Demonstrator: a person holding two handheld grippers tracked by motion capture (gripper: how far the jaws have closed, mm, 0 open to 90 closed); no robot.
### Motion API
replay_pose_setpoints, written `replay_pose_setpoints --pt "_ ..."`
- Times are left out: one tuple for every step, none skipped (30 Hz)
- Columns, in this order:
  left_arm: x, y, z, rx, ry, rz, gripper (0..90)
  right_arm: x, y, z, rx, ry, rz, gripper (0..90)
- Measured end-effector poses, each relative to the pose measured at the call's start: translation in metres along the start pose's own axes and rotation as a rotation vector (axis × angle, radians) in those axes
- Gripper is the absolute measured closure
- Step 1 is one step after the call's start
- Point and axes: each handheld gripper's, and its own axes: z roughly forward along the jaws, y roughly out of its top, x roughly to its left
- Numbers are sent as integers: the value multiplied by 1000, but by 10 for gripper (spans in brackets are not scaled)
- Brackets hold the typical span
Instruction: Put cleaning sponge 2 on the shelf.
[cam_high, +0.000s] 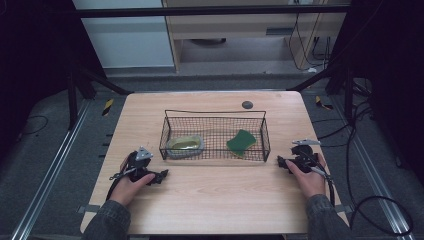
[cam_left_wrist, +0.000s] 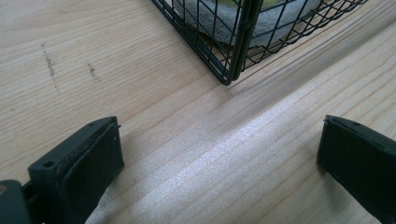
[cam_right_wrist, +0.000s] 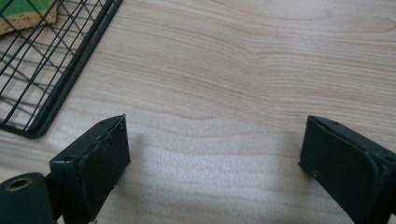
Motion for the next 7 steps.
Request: replay_pose_setpoints --pt "0 0 0 0 1 0 0 1 -1 2 -16 -4 6 23" --pt "0 0 0 0 0 0 0 2 -3 4 -39 -7 16 9" --pt "0 0 0 0 0 0 0 2 -3 4 -39 -7 16 9" --pt "0 0 0 0 -1 1 0 2 -3 5 -39 -7 16 8" --pt "0 0 0 -1 0 1 0 2 -3 4 -38 -7 18 8" --pt "0 0 0 -1 0 1 0 2 -3 4 -38 -7 18 8" --pt "0 0 0 0 -2 2 0 1 -4 4 -38 -12 21 8"
